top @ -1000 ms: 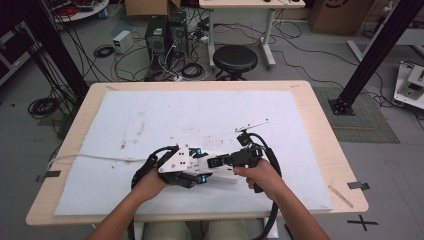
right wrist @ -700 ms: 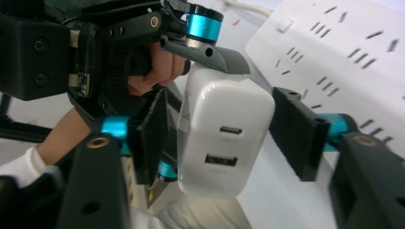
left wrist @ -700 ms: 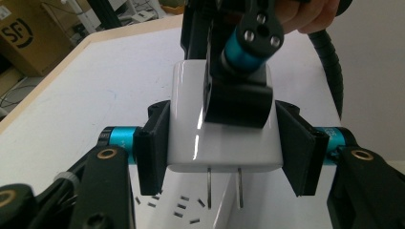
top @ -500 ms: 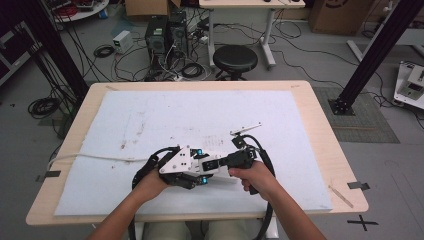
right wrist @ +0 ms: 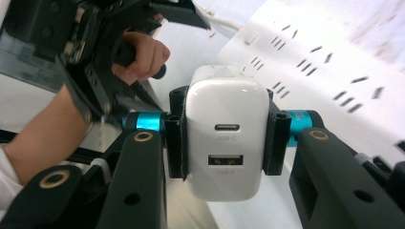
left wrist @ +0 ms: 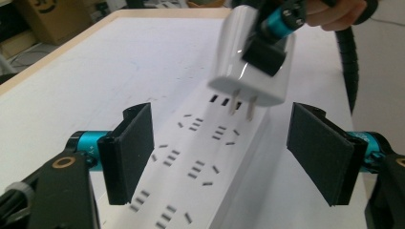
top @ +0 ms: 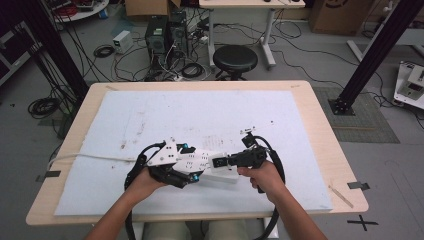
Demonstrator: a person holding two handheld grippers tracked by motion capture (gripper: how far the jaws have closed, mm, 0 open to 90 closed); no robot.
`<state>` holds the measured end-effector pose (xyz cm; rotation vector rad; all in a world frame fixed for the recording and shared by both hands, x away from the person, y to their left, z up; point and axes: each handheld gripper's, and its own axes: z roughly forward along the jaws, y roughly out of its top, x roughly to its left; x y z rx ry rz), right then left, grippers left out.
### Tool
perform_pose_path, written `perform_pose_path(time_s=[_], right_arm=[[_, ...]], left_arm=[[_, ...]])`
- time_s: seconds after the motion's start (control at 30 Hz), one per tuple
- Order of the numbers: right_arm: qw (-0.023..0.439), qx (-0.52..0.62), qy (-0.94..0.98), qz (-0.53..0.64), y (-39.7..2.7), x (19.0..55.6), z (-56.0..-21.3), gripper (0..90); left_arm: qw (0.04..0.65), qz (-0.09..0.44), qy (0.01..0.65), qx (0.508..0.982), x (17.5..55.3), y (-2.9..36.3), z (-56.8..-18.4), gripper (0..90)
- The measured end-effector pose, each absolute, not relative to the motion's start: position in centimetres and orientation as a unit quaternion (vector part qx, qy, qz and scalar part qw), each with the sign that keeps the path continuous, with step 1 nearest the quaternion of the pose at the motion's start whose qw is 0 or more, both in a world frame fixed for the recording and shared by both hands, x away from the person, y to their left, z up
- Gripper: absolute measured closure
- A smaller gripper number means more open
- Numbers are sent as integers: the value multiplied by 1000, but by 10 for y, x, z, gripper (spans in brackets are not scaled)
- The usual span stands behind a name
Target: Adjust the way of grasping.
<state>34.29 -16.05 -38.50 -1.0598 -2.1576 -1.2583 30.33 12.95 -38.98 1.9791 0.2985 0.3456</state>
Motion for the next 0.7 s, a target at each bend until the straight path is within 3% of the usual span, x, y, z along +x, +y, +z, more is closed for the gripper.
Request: perform_pose_path(time_s=[0.37, 0.7], right_arm=[[103, -352, -800, -475, -180, 332, -376, 629], [46, -351, -818, -453, -193, 328, -373, 630]], left_arm=[[561, 188, 261, 763, 314, 173, -396, 244], [567, 204, 303, 739, 314, 193, -399, 244]])
